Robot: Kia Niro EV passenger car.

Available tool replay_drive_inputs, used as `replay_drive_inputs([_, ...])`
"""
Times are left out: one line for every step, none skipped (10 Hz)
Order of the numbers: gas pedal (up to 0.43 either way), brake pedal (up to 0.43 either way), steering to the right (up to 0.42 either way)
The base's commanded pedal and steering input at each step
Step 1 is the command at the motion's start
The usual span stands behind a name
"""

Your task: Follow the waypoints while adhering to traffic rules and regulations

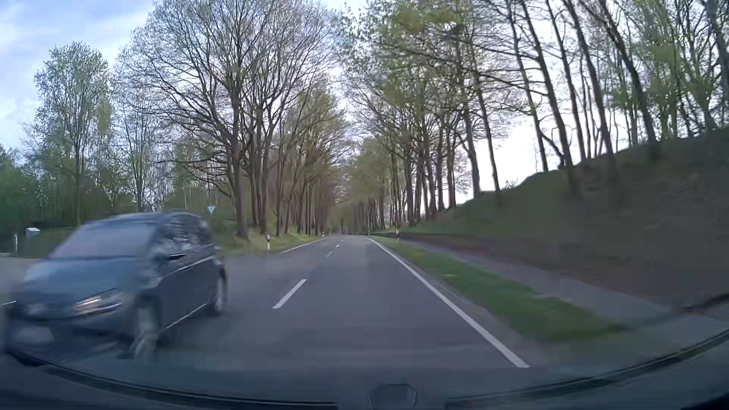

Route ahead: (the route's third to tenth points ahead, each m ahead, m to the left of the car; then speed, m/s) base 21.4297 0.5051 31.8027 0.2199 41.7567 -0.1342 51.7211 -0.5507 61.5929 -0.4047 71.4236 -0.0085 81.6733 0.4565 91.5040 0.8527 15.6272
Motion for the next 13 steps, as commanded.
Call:
replay_drive_inputs([0.130,0.000,-0.005])
replay_drive_inputs([0.130,0.000,-0.005])
replay_drive_inputs([0.130,0.000,-0.005])
replay_drive_inputs([0.130,0.000,-0.005])
replay_drive_inputs([0.130,0.000,-0.005])
replay_drive_inputs([0.130,0.000,-0.005])
replay_drive_inputs([0.130,0.000,-0.005])
replay_drive_inputs([0.130,0.000,-0.005])
replay_drive_inputs([0.130,0.000,-0.005])
replay_drive_inputs([0.118,0.000,-0.005])
replay_drive_inputs([0.118,0.000,-0.006])
replay_drive_inputs([0.118,0.000,-0.006])
replay_drive_inputs([0.118,0.000,-0.009])
